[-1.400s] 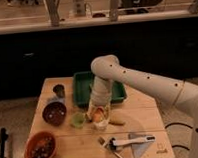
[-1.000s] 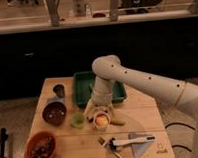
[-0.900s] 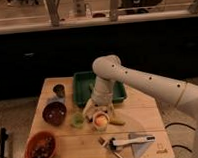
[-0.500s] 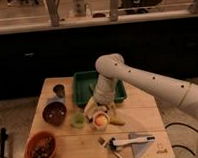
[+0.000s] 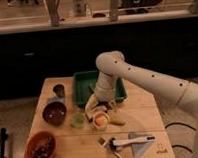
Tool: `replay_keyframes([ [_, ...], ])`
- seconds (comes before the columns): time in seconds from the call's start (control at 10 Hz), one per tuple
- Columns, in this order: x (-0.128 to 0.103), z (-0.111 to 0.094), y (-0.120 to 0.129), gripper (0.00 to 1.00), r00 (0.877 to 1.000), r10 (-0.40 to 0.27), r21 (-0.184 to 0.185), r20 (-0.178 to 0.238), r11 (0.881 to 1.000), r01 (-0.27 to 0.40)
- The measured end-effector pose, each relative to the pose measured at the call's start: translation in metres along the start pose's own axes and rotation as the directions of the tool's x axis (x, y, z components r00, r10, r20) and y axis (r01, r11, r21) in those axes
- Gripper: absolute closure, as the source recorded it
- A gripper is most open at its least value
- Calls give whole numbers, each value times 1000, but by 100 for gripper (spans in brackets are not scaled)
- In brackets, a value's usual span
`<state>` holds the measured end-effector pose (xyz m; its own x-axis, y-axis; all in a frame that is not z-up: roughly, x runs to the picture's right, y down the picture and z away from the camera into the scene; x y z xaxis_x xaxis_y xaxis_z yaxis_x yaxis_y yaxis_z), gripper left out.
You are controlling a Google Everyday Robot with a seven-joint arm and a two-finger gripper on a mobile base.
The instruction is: Place apple in paper cup
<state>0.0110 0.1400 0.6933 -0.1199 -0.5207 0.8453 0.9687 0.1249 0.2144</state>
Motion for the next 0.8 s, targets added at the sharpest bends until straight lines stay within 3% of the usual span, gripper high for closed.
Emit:
replay_keyframes([
  [0.8,6,-1,2,20,1000,-6,-14,0,1000,6],
])
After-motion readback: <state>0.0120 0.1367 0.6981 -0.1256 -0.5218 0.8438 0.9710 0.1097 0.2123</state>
